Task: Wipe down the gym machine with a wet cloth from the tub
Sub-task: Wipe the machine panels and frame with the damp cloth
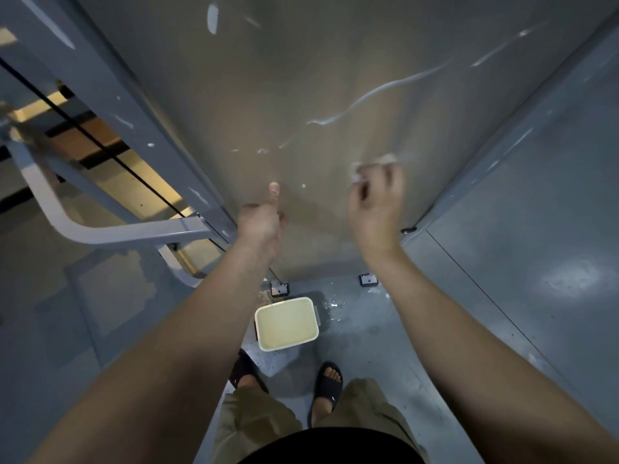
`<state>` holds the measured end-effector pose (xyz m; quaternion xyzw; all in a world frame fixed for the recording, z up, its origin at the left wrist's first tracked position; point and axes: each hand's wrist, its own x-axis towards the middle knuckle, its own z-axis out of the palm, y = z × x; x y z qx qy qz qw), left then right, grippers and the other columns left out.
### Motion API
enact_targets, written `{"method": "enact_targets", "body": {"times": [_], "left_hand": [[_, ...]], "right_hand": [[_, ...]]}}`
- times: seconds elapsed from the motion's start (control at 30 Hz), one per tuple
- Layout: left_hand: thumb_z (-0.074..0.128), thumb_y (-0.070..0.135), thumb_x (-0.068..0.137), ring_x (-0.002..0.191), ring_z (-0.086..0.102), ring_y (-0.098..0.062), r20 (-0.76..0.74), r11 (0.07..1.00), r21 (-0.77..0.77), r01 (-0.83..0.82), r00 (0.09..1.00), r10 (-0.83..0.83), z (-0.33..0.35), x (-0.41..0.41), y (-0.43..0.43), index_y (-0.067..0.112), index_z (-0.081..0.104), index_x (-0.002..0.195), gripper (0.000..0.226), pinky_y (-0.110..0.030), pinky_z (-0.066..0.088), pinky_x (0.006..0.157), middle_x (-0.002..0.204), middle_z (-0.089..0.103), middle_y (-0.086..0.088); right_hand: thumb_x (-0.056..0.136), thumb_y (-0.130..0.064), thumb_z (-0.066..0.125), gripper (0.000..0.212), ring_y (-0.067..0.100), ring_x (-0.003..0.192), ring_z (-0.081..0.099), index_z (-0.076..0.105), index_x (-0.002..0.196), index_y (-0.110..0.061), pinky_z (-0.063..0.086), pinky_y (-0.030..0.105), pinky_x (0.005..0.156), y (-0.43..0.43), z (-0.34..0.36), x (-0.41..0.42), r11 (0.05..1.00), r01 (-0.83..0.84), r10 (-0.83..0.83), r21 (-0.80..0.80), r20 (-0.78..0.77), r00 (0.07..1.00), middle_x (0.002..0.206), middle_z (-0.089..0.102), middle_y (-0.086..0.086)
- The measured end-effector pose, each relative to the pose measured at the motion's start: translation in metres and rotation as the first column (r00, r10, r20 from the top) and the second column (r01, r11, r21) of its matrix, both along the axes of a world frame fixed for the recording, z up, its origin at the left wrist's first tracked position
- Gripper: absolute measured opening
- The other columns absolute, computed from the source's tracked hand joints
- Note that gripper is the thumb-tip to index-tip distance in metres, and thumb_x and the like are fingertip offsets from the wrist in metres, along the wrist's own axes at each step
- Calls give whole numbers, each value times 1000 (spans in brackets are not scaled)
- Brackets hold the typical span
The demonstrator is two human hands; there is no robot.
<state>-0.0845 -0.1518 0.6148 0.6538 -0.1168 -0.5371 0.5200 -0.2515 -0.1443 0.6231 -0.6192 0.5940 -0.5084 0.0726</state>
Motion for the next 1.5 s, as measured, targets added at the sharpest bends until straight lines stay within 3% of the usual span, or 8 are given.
{"method": "enact_targets", "body": {"times": [0.27,0.43,0.6,0.77,0.97,1.1,1.37,1.5], "left_hand": [[66,28,100,60,40,-17,3,1000,-9,-9,1000,9,-2,-1,2,15,50,78,30,-29,39,61,72,45,-3],[68,21,98,71,44,-19,-66,999,-29,-13,998,11,-3,2,1,11,60,87,17,-34,42,66,80,57,-3],[68,21,98,63,35,-15,-82,999,-45,-9,997,5,-9,6,2,15,55,87,19,-31,37,61,74,43,-3],[68,21,99,75,49,-20,-91,999,-30,21,996,-24,-4,8,2,13,59,84,19,-33,45,70,77,56,-2],[70,22,98,61,37,-16,-79,998,-42,40,996,-43,-8,10,1,14,62,85,17,-38,35,68,80,48,-6],[72,26,96,76,43,-20,-100,998,-33,54,993,-57,-8,14,2,14,59,87,20,-35,41,68,90,49,-10],[71,26,96,67,36,-18,-94,997,-35,65,993,-68,-10,16,1,13,57,90,21,-33,38,64,78,41,-6],[75,27,93,80,47,-21,-92,999,-4,47,995,-47,-6,17,0,14,57,85,24,-35,46,71,86,52,-8]], "right_hand": [[81,2,55,16,24,93,58,66,92,-2,51,33,81,-4,14,-2,992,94,-91,-88,38,995,109,57,19],[85,-8,57,16,35,95,63,66,92,-19,57,43,62,-2,-2,20,971,-238,232,24,-338,912,104,59,9],[83,1,52,17,37,104,62,65,91,-6,55,47,79,-9,6,20,991,0,-5,-130,-41,999,107,52,15],[84,2,56,17,41,93,57,65,95,-9,56,48,57,0,-49,24,932,-313,363,184,-464,808,110,54,13],[88,0,56,19,38,97,62,71,94,-10,54,40,71,-8,-18,41,965,-263,231,-18,-422,877,102,63,12],[75,-7,67,21,29,93,66,73,92,-19,56,37,60,-3,-47,33,950,-276,299,145,-680,669,103,69,-1],[93,-4,45,30,38,109,62,63,117,-2,56,48,86,-5,-5,51,949,-314,300,14,-339,892,118,66,13],[86,2,57,30,28,105,62,69,110,-11,59,40,75,-4,-43,32,926,-366,352,98,-578,736,111,66,5]]}}
